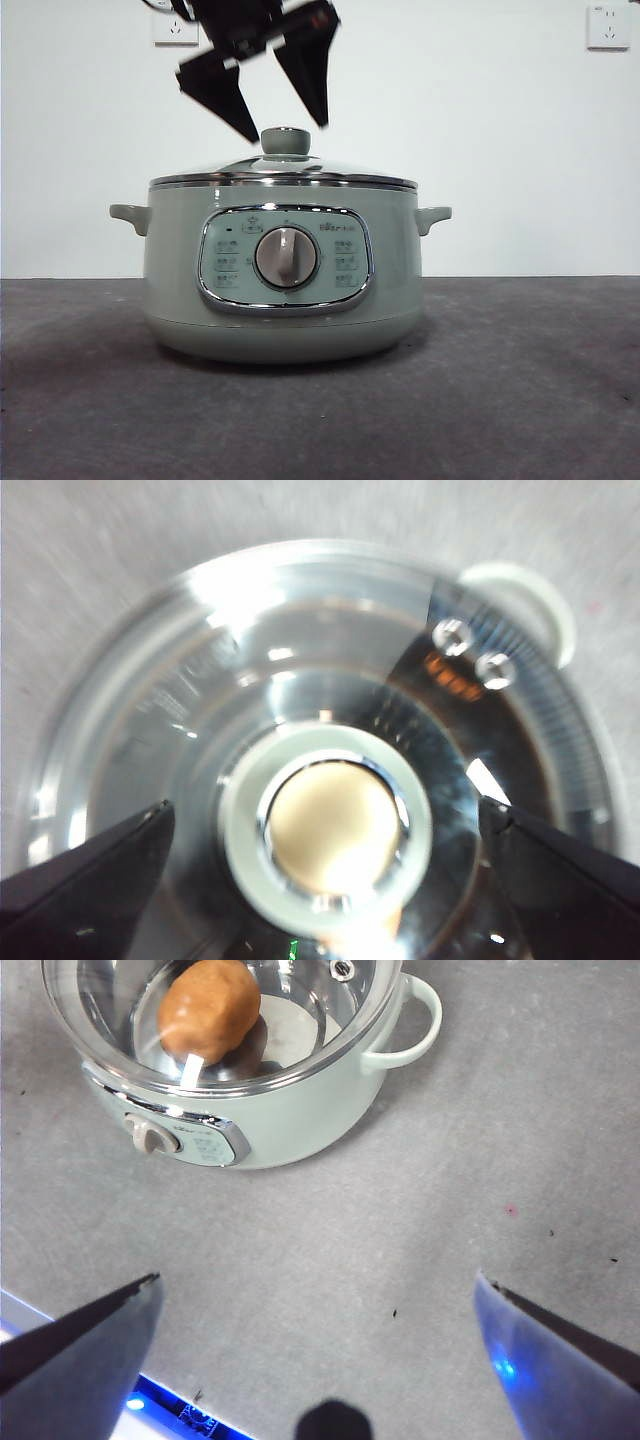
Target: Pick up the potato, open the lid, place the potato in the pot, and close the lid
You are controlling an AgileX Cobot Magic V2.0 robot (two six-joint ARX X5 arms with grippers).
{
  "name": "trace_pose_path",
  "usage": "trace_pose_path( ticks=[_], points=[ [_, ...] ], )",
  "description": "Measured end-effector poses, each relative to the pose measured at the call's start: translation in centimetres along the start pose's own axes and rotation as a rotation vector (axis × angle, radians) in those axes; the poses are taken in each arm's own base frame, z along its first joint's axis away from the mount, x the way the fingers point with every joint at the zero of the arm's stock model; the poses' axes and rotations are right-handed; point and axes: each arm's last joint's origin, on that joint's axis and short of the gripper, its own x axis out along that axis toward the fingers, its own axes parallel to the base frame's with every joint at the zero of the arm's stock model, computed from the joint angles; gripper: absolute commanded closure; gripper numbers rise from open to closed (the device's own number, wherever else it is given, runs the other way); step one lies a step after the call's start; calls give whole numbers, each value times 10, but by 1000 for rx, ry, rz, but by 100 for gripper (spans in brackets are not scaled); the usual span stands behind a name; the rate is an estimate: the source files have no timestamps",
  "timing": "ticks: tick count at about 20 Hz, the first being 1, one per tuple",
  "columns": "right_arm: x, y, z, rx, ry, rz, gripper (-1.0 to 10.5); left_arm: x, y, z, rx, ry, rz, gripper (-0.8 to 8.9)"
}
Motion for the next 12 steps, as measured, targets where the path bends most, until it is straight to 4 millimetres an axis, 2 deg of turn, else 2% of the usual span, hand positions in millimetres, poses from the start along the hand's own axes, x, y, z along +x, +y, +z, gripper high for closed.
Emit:
trace_pose_path(
  ticks=[4,10,11,12],
  points=[
    [0,0,0,0,-2,-12,284,-52,-4,-7,-6,-53,5,185],
    [2,0,1,-1,4,-18,285,-125,-13,-37,-12,-33,3,199],
    [2,0,1,-2,7,-18,300,-136,-14,-44,-12,-29,3,312],
    [3,0,1,-2,9,-17,520,-146,-15,-50,-13,-22,2,556]
  ],
)
